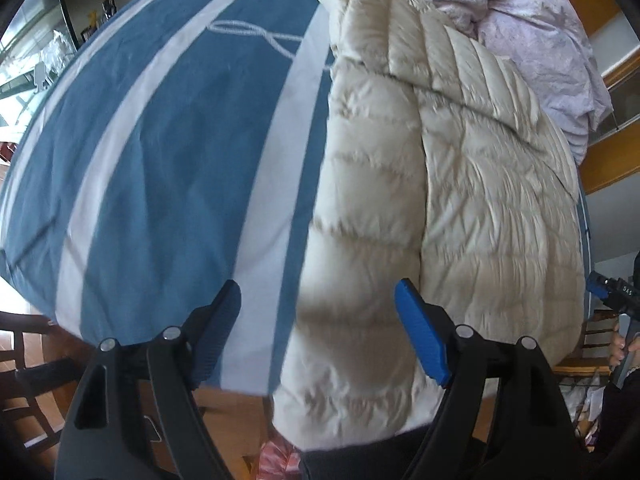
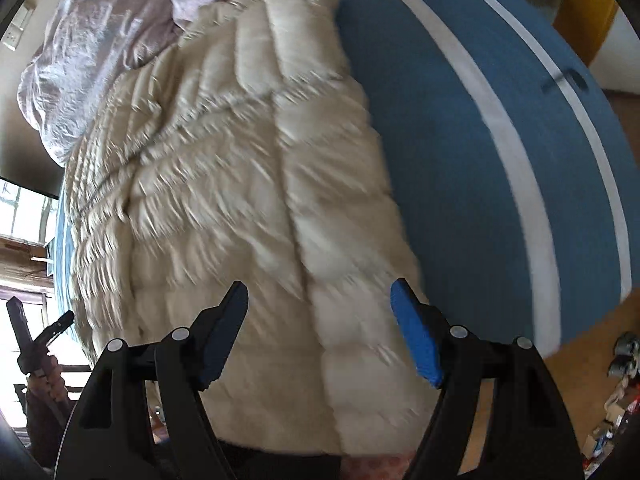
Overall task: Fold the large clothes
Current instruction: 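Grasp the jacket hem with both grippers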
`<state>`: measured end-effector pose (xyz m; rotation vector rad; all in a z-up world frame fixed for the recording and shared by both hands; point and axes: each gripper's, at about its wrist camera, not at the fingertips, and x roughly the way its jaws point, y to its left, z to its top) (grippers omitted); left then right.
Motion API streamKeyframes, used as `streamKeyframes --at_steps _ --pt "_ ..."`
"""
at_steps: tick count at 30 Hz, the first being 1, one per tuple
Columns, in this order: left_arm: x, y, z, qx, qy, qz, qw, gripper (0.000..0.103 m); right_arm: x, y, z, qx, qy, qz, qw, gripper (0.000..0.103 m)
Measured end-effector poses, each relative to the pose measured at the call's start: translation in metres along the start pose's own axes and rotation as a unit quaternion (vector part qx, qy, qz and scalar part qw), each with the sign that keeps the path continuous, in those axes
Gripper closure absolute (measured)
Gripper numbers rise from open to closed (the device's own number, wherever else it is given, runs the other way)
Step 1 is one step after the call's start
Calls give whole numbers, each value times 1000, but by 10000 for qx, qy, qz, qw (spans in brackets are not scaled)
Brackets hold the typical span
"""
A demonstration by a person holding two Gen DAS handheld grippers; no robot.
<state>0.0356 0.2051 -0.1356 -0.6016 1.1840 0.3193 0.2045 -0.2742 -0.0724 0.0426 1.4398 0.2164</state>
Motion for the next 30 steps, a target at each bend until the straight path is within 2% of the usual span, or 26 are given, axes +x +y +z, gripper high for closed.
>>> streamKeyframes --at_steps 5,8,10,15,20,30 --pt "5 0 -17 -85 115 -74 9999 25 0 -22 -25 83 283 152 9994 28" --pt "4 -1 -24 -102 53 -80 9999 26 2 -31 -33 150 368 262 9989 28" --pt "3 -3 -29 -132 36 -122 9998 30 3 -37 -39 207 421 369 9982 29" --pt "1 -6 -43 -153 21 -183 9997 38 9 -53 -49 416 627 723 9945 44" --pt "-3 -6 -57 -220 14 -207 9995 42 10 -62 -55 602 637 840 9926 51" --pt "2 -6 -78 -432 108 -313 9985 42 25 -52 -67 443 1039 1169 9867 51"
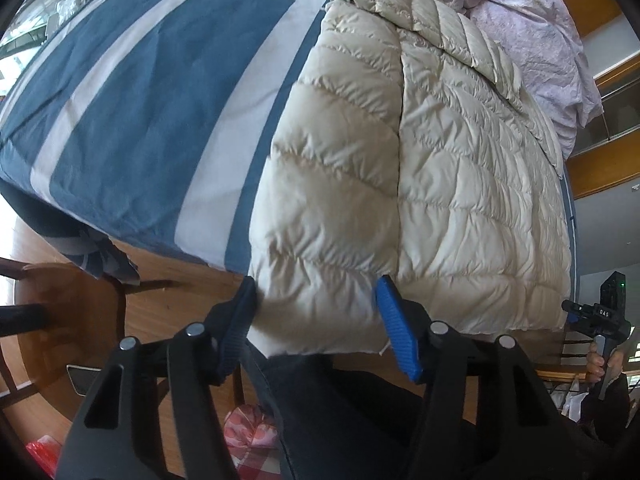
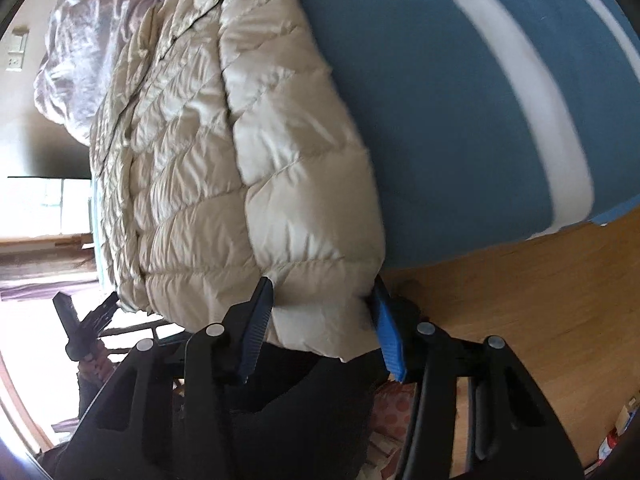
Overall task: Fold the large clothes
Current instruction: 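Grasp the jacket hem with both grippers, then lift the hem and fold it toward the collar with both grippers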
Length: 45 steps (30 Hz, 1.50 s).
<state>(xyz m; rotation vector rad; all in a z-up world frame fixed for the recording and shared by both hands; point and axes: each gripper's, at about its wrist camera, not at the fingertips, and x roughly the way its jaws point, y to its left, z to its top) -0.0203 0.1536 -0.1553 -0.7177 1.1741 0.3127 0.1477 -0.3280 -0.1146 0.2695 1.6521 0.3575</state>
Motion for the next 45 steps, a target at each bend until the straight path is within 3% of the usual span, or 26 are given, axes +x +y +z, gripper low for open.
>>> streamKeyframes --at_steps 11,13,15,18,21,23,28,32,39,45 --pt "9 7 1 -253 -1 -27 9997 41 13 -10 4 245 136 183 9994 50" --pt "9 4 2 -227 1 -17 9997 51 12 -10 4 200 130 218 9995 53" --pt "7 1 2 -200 18 3 9998 61 11 -8 3 124 144 290 9994 69" --pt "4 -5 2 -133 44 71 9999 78 5 -2 4 -8 175 403 9990 84" --pt "-7 -12 3 -46 -6 94 9999 92 -5 6 6 -183 146 501 9985 90" --pt "-20 -20 7 83 -106 76 9999 95 -15 14 9 -343 57 566 9978 92" --pt "-56 -37 30 382 -582 79 9975 97 -49 33 25 -586 -507 729 9943 93" --pt "-79 -44 68 365 -1107 165 9930 97 -68 51 48 -683 -945 561 9916 93" --pt "-79 -60 127 410 -1403 402 9884 97 -85 69 91 -701 -1567 99 9851 93" --pt "-73 -67 179 324 -1557 434 9863 97 -92 98 130 -759 -2245 -424 9706 93"
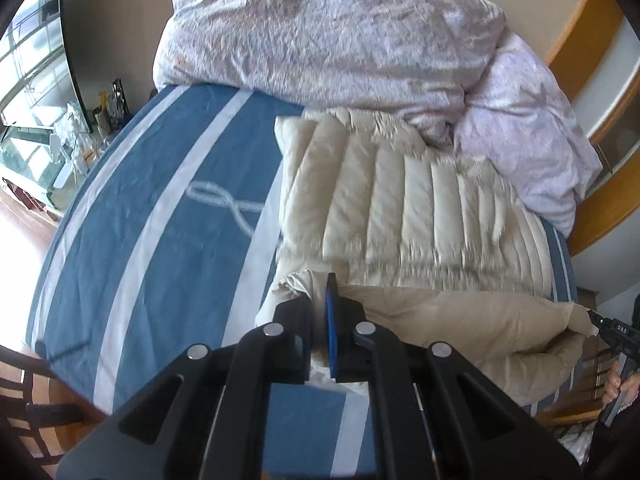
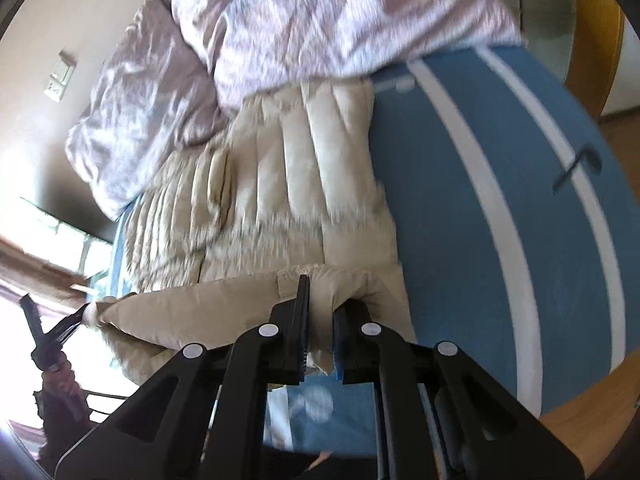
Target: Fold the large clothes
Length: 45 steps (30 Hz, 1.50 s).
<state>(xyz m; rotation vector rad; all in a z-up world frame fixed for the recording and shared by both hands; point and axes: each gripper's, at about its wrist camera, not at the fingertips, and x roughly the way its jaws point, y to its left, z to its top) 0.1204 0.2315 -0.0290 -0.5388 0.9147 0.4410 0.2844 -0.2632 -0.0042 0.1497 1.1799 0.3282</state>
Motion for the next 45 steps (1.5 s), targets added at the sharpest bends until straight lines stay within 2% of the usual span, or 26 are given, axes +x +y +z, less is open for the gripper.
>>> streamKeyframes --at_steps 5,9,19,27,28,30,31,32,33,34,35,36,37,40,43,45 --pt "24 -4 45 -69 -53 59 9999 97 22 28 35 -165 -448 -433 9979 93" --pt "41 -7 73 -89 -27 36 10000 97 37 31 57 -43 -521 -571 9970 93" --pt "87 -10 126 -261 11 -37 9997 97 73 31 106 463 -561 -727 9947 93" --pt "143 -9 171 -581 201 -34 9981 95 129 19 149 840 -411 -784 9925 92" --pt "149 -9 175 -610 219 -35 9979 92 136 14 154 913 -396 -750 9922 91" --pt "164 -7 184 -714 271 -45 9971 92 149 4 163 1114 -338 -593 9914 84" --pt "170 -6 189 -781 296 -78 9965 86 152 0 167 1214 -328 -495 9908 79" --pt "174 -6 192 -832 311 -111 9960 81 155 -6 171 1354 -338 -345 9896 66" --pt "176 -4 195 -899 300 -149 9954 71 155 -9 174 1405 -378 -279 9890 55" --pt "177 -4 199 -964 235 -173 9949 60 150 -12 178 1452 -515 -213 9878 52" --pt "174 -3 201 -979 163 -164 9949 53 143 -13 181 1454 -685 -202 9868 45" --pt "170 -4 204 -972 37 -110 9952 40 135 -13 182 1431 -856 -205 9858 37" --pt "162 -4 207 -935 -138 -63 9955 35 123 -14 183 1360 -1109 -196 9843 35" --pt "145 -5 206 -816 -342 16 9961 32 106 -9 177 971 -1310 -193 9864 35" --pt "128 -8 187 -599 -501 157 9968 30 103 2 158 391 -1174 -191 9921 36" --pt "122 -11 170 -498 -578 193 9969 30 109 17 137 -163 -962 -222 9950 41"
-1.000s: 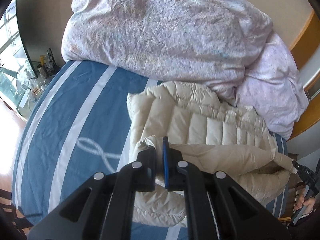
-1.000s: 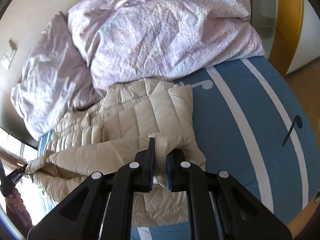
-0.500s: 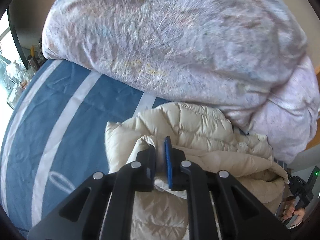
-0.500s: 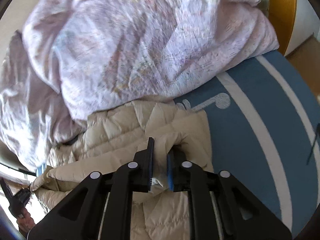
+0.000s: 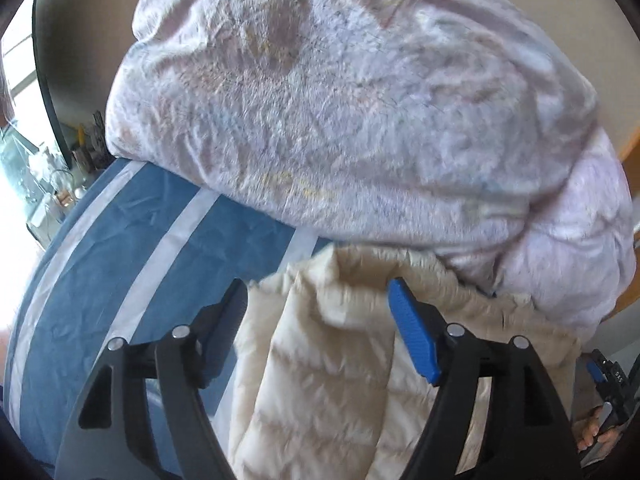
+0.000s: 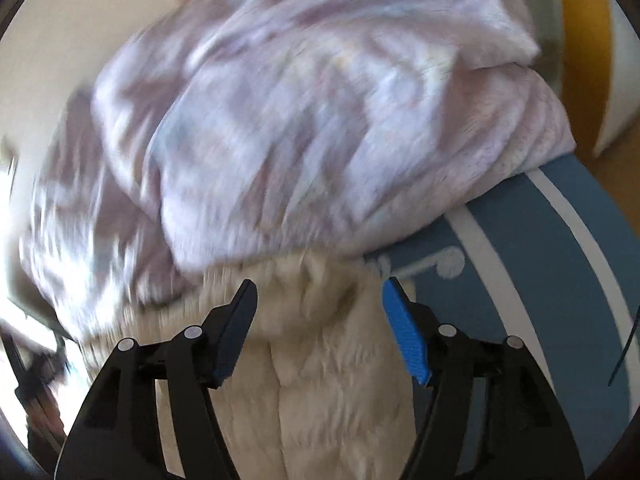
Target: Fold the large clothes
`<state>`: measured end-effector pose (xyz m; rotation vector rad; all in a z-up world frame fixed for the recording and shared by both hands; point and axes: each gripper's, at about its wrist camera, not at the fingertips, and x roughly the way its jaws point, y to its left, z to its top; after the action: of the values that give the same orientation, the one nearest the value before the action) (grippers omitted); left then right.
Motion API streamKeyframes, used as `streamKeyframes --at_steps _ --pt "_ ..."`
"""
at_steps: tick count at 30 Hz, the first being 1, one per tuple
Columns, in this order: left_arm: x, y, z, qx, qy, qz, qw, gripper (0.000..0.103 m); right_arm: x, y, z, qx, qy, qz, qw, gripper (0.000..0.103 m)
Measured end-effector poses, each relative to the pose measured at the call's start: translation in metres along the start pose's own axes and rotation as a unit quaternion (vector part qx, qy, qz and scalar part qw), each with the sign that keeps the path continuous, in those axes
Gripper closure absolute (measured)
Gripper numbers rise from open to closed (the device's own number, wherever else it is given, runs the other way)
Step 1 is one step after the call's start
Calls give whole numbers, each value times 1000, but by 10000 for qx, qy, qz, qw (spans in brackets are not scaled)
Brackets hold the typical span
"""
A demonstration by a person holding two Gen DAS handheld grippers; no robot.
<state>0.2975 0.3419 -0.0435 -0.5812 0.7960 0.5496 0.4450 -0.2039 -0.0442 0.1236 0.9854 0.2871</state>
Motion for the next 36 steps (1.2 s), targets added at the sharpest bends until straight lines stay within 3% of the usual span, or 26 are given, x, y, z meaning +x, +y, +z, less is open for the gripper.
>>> streamKeyframes --at_steps 4,7,11,19,27,36 --pt "1 -11 -34 299 37 4 9995 30 20 26 -26 -683 398 -96 9968 52" --pt "19 -25 -46 634 211 46 9978 30 36 42 -25 -944 291 -378 9944 54" --pt "41 -41 -45 946 101 264 9951 30 60 55 -15 -1177 79 -831 9895 54" --pt "87 -53 -35 1226 -25 768 9895 30 96 42 -17 -1164 35 -1523 9815 54" --pt "110 -59 -35 1310 -95 1021 9861 27 116 34 -26 -1023 -238 -1602 9815 53" --pt "126 -56 -35 1174 -165 1071 9871 21 139 28 -42 -976 -244 -1519 9833 48"
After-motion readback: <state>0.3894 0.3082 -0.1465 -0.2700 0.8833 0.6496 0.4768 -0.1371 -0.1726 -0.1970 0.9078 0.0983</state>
